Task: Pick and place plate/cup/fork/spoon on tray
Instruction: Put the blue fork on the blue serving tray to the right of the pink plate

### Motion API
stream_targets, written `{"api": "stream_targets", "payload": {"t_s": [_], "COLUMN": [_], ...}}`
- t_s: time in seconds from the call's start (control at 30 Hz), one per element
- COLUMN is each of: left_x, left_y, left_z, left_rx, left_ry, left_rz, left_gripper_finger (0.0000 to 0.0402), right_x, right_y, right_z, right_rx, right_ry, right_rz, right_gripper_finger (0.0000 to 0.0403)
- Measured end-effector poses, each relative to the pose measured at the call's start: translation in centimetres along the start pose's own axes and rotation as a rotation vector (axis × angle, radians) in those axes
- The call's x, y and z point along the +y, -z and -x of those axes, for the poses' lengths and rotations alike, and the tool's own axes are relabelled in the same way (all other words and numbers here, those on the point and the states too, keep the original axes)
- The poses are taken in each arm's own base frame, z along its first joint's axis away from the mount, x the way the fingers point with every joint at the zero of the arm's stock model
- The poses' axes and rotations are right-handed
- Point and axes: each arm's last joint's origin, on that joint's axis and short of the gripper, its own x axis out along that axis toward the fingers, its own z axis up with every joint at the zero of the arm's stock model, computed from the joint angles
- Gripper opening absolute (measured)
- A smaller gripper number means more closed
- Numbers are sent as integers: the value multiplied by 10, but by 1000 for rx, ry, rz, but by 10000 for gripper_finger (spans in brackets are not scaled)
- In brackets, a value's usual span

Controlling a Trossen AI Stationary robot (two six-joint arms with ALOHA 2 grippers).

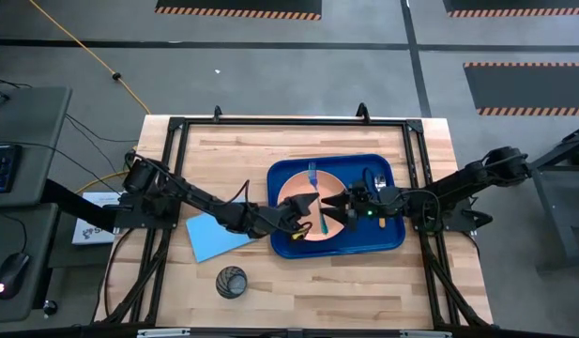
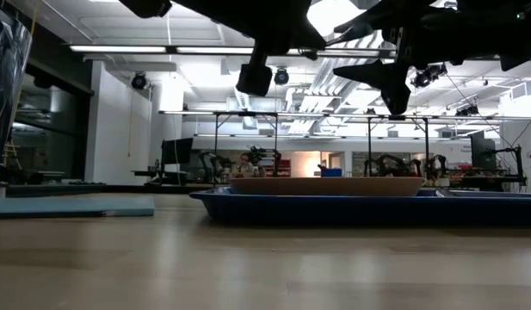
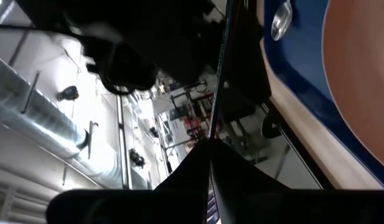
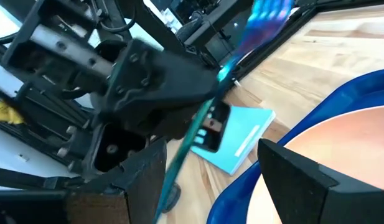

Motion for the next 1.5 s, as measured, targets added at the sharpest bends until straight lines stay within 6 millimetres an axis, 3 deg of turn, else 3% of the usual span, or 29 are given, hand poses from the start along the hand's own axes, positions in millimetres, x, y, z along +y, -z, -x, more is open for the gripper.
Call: {"api": "stream_targets", "payload": {"t_s": [0.33,0.87,1.2,1.5], "left_x": [-5,-7,-5,1], "left_y": [10,18,19,21], "left_z": [-15,-23,-19,-2], "left_rx": [-47,-72,28,121], "left_ry": [-4,4,20,80], "left_rz": [68,113,245,356], "left_gripper_finger": [0,10,99,179], "right_x": [-1,-3,-5,-5], "right_y": [0,0,-4,-27], "right_z": [0,0,1,24], "right_rx": [-22,-47,-66,-93], "right_ry": [27,76,100,199], "right_rz": [-9,17,76,119], "right_gripper_finger": [226,16,2,1]}}
